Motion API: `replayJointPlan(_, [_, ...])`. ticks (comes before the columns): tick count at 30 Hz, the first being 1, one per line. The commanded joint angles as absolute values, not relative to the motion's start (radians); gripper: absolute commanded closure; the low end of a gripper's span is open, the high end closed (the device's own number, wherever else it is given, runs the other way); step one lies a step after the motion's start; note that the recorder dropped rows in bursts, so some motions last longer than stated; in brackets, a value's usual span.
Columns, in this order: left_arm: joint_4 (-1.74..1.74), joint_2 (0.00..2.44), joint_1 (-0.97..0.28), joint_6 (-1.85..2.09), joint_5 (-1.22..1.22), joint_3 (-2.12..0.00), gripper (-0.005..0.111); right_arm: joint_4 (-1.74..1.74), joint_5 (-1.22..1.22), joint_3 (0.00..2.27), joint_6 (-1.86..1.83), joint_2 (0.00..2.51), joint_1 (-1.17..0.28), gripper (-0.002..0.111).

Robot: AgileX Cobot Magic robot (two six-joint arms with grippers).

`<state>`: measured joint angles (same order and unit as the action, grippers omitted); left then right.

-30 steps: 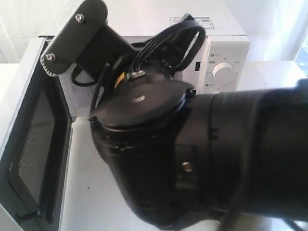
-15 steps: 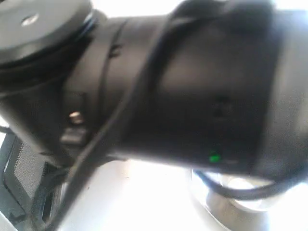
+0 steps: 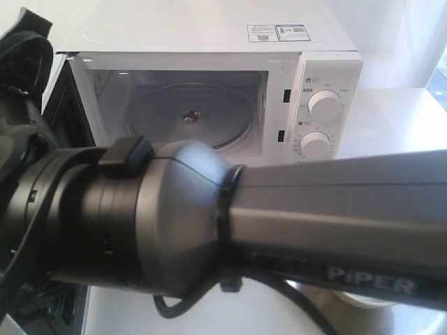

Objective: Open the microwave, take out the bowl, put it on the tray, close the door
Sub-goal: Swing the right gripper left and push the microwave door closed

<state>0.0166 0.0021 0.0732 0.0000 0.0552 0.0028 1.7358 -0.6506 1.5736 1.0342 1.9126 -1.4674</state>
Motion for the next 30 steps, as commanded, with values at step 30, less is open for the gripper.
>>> replayJointPlan(30, [0.009, 0.000, 0.069, 0.000, 0.059, 0.000, 0.107, 1.575, -1.221, 1.581, 0.579, 1.886, -1.180, 0.108])
